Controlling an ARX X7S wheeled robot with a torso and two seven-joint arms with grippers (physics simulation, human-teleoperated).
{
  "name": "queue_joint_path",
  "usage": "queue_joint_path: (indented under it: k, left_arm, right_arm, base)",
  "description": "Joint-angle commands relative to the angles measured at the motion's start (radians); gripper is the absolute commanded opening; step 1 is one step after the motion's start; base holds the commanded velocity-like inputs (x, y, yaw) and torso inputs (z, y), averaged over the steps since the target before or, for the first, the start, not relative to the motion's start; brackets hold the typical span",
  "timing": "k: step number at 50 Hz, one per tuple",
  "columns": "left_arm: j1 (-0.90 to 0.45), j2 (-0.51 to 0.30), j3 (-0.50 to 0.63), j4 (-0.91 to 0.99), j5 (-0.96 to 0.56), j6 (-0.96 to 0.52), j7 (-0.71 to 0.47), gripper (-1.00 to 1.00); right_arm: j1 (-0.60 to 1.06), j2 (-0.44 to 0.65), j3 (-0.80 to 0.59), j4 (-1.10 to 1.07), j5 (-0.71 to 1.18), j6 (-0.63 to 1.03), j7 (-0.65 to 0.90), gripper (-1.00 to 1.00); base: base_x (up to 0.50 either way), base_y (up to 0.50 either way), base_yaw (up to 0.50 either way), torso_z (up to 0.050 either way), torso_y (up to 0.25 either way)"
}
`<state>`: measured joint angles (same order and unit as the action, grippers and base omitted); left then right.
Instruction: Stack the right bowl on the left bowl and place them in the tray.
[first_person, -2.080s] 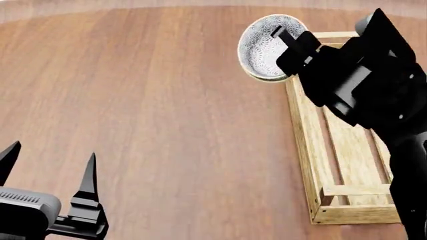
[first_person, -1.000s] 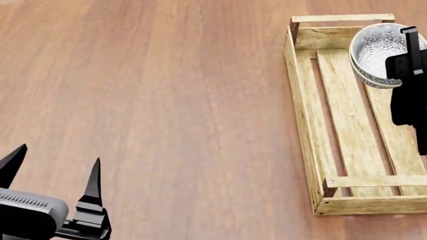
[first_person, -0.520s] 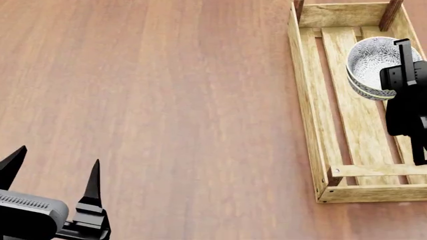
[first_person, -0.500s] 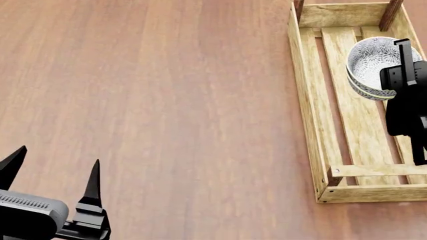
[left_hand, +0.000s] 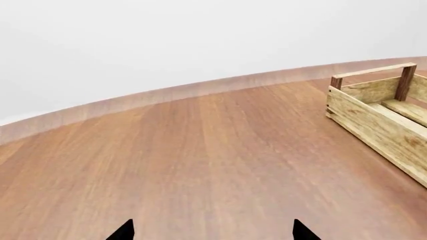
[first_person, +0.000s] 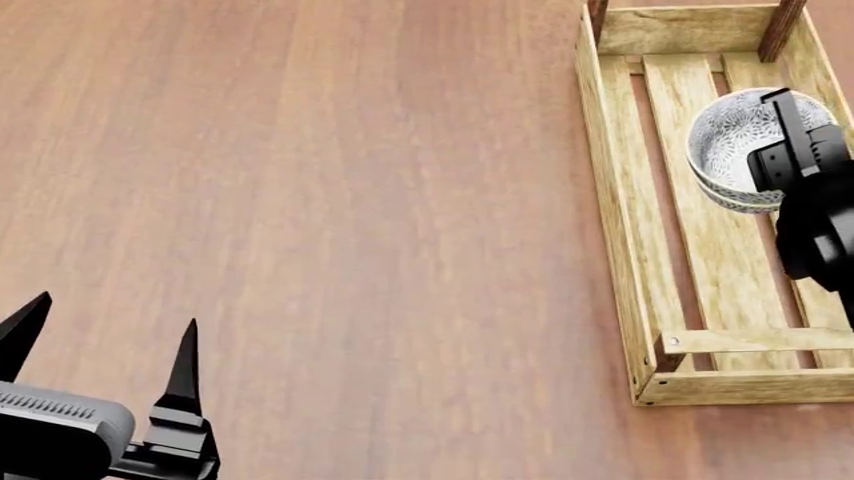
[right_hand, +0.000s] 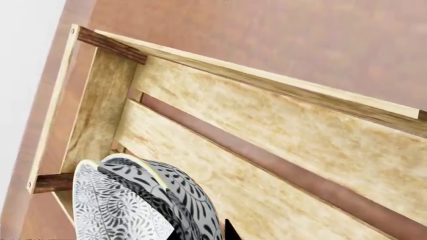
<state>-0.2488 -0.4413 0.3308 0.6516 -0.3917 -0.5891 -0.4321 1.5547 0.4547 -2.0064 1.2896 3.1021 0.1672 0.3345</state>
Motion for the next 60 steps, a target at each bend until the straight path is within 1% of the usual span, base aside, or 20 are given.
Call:
queue_joint_path:
  k: [1,13,18,27,32,38,47,54,60]
  left_arm:
    - [-0.001,0.020,-0.019,-0.007,0.020,0.007,0.023,1.00]
    - [0.003,0.019,-0.016,-0.014,0.020,0.021,0.025,1.00]
    - [0.000,0.019,-0.015,-0.021,0.020,0.023,0.026,1.00]
    - [-0.006,0.021,-0.012,-0.034,0.021,0.026,0.026,1.00]
    - [-0.010,0.023,-0.006,-0.045,0.026,0.024,0.023,1.00]
    - [-0.008,0.019,0.000,-0.050,0.029,0.036,0.029,1.00]
    - [-0.004,0.020,-0.004,-0.061,0.024,0.050,0.032,1.00]
    - [0.002,0.018,-0.005,-0.067,0.023,0.059,0.032,1.00]
    - [0.002,0.017,-0.004,-0.063,0.024,0.058,0.029,1.00]
  right_arm:
    - [0.017,-0.025,-0.013,0.019,-0.022,-0.008,-0.052,-1.00]
    - [0.046,-0.041,-0.067,0.019,-0.031,-0.020,-0.063,-1.00]
    - [0.053,-0.044,-0.084,0.019,-0.028,-0.041,-0.115,-1.00]
    - [0.050,-0.047,-0.106,0.019,-0.022,-0.064,-0.160,-1.00]
    - [0.044,-0.052,-0.121,0.019,-0.018,-0.071,-0.152,-1.00]
    - [0.049,-0.056,-0.144,0.019,-0.020,-0.080,-0.145,-1.00]
    - [0.043,-0.063,-0.181,0.019,-0.018,-0.103,-0.129,-1.00]
    - [0.041,-0.072,-0.226,0.019,-0.022,-0.125,-0.086,-1.00]
    - [0.041,-0.073,-0.236,0.019,-0.014,-0.117,-0.091,-1.00]
  base:
    - [0.00,0.00,0.00,0.000,0.000]
    - [0.00,0.00,0.00,0.000,0.000]
    - [0.00,0.00,0.00,0.000,0.000]
    - [0.00,0.00,0.00,0.000,0.000]
    - [0.00,0.00,0.00,0.000,-0.016]
    - [0.00,0.00,0.00,0.000,-0.245]
    - [0.00,0.00,0.00,0.000,-0.003]
    - [0.00,0.00,0.00,0.000,0.000]
    - [0.00,0.00,0.00,0.000,0.000]
